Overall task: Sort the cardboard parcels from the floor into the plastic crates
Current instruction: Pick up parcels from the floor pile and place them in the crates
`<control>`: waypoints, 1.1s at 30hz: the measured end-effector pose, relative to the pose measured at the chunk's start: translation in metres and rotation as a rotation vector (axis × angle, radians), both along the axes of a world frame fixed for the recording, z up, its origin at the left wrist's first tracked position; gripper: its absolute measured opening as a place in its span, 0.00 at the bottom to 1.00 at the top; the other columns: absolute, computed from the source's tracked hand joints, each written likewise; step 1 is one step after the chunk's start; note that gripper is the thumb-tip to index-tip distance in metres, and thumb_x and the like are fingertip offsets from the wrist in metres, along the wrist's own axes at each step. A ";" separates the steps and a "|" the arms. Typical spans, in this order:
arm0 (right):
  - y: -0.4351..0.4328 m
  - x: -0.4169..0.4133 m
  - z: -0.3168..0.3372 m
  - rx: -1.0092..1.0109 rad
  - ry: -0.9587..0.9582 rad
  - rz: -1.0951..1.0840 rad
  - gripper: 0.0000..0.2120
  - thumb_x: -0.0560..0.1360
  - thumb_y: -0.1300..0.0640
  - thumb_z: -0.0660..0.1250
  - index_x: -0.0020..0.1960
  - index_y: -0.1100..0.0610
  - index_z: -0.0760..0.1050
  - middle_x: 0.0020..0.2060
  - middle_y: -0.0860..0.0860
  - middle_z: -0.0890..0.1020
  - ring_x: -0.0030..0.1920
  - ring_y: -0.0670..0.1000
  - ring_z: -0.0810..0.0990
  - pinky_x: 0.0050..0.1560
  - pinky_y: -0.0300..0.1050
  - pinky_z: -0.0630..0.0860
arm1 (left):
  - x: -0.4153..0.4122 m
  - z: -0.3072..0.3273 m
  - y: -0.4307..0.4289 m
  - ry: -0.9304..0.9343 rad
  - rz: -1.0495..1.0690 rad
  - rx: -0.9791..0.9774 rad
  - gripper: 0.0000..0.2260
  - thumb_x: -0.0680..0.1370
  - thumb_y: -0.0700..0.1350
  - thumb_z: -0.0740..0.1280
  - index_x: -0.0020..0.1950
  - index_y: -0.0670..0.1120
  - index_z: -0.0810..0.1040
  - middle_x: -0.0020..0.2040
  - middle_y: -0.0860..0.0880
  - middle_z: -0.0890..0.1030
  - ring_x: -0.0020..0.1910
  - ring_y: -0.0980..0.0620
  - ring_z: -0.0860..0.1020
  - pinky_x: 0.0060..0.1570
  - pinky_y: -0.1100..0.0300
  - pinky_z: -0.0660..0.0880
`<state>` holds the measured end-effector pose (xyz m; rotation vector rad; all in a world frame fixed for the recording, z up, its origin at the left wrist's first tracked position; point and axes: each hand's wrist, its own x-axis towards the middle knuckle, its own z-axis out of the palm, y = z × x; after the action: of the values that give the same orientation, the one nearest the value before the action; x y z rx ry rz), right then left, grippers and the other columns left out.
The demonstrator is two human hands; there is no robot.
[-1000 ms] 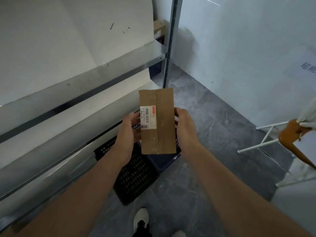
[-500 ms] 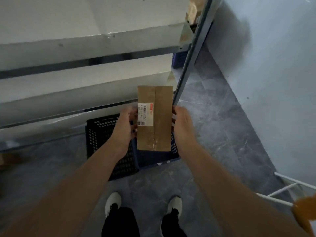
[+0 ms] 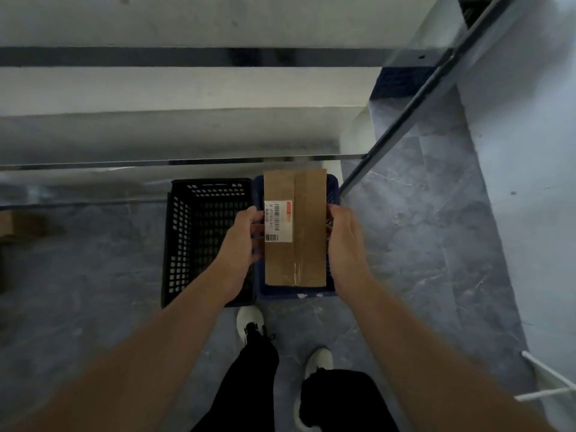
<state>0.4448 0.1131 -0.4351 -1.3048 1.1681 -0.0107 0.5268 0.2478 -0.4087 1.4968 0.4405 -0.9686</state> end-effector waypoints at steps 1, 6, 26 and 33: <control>-0.002 0.003 -0.013 0.002 0.015 -0.005 0.22 0.82 0.36 0.56 0.53 0.50 0.81 0.53 0.57 0.85 0.57 0.62 0.85 0.64 0.70 0.81 | 0.002 -0.009 -0.002 0.006 -0.011 0.000 0.20 0.86 0.54 0.52 0.66 0.47 0.78 0.52 0.48 0.82 0.49 0.52 0.80 0.49 0.58 0.78; -0.019 0.011 -0.085 0.053 0.067 0.025 0.24 0.74 0.30 0.55 0.57 0.41 0.81 0.54 0.49 0.87 0.58 0.55 0.86 0.65 0.67 0.81 | 0.012 -0.068 -0.020 0.056 0.002 0.055 0.18 0.86 0.54 0.51 0.65 0.49 0.77 0.51 0.52 0.81 0.48 0.53 0.79 0.45 0.62 0.76; -0.084 0.001 -0.462 0.294 0.271 0.207 0.15 0.85 0.40 0.60 0.57 0.42 0.85 0.56 0.46 0.89 0.62 0.51 0.85 0.71 0.58 0.79 | -0.006 -0.429 -0.087 0.296 0.164 0.246 0.13 0.85 0.53 0.55 0.45 0.55 0.76 0.44 0.52 0.79 0.41 0.54 0.76 0.27 0.68 0.73; -0.070 -0.008 -0.524 0.332 0.297 0.278 0.16 0.88 0.44 0.56 0.59 0.39 0.83 0.54 0.43 0.88 0.56 0.43 0.85 0.54 0.41 0.80 | -0.014 -0.497 -0.077 0.348 0.206 0.275 0.17 0.85 0.56 0.55 0.42 0.54 0.77 0.38 0.50 0.82 0.40 0.53 0.77 0.21 0.69 0.71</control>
<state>0.4371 0.0433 -0.9588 -1.1839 1.1664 0.5744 0.5132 0.1712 -0.9060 1.4905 0.9934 -1.0356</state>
